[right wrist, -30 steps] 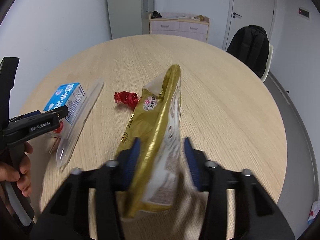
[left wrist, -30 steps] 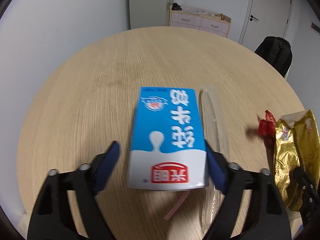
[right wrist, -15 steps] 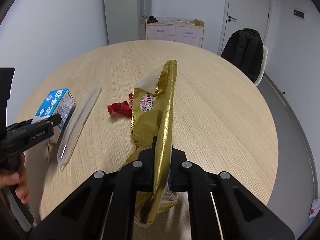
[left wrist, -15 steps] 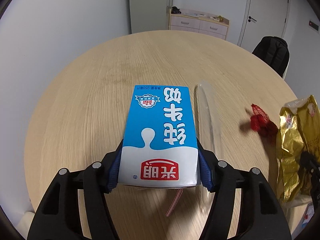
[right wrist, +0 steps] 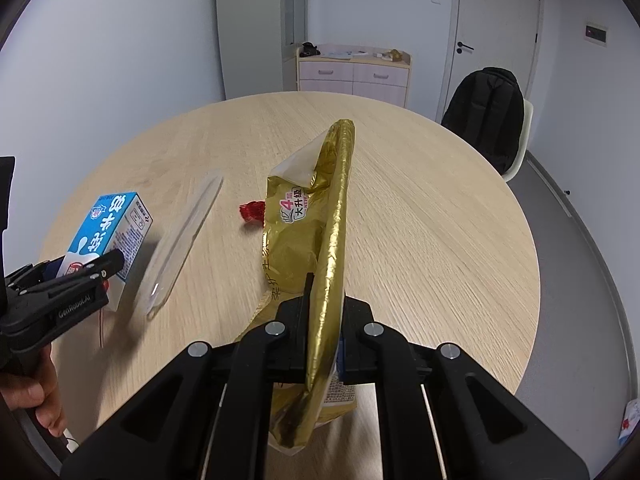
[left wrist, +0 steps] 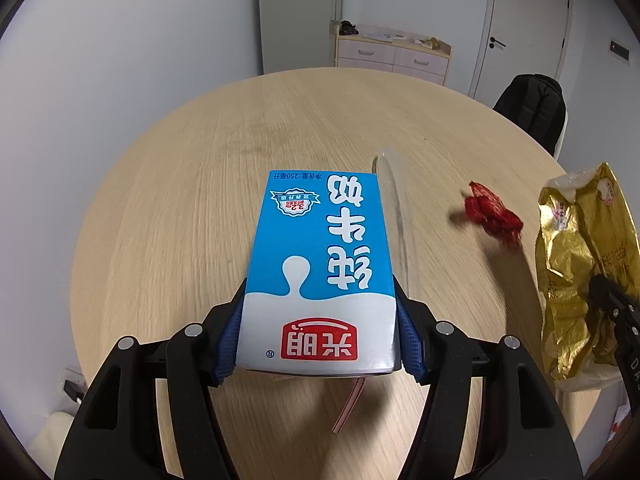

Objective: Collect trash
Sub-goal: 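Carry the milk carton and gold wrapper down over the black bin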

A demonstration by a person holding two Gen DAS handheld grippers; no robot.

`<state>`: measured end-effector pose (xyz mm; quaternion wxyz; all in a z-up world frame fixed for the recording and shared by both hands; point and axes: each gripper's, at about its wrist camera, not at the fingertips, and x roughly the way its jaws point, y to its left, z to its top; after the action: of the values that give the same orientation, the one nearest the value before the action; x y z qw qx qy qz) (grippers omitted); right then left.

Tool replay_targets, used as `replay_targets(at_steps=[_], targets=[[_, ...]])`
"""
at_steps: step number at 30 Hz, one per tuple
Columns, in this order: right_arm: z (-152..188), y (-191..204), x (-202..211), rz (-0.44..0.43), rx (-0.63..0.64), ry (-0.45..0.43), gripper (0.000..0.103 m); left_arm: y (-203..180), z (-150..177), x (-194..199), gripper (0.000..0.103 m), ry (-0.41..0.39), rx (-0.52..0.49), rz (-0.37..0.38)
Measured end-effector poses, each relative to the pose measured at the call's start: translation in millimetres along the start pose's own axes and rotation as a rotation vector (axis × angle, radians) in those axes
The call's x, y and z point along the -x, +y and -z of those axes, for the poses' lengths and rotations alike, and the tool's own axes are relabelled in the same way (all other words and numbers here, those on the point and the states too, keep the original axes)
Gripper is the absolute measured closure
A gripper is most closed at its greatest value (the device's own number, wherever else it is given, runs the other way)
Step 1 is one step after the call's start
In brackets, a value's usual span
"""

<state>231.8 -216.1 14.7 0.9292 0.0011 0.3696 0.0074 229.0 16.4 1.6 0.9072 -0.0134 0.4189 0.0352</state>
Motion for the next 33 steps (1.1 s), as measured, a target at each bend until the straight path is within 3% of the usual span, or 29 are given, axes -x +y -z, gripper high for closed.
replay_targets(at_steps=[15,33], targets=[[20.6,7.9,27.0,-0.001,0.017,-0.013,0.096,3.5,29.3,37.9,0.041,-0.023,0.009,-0.001],[63.1,16.9,76.5,-0.018,0.032,-0.046,0.096,9.1,88.9,90.0,0.041,-0.056,0.012,0.008]])
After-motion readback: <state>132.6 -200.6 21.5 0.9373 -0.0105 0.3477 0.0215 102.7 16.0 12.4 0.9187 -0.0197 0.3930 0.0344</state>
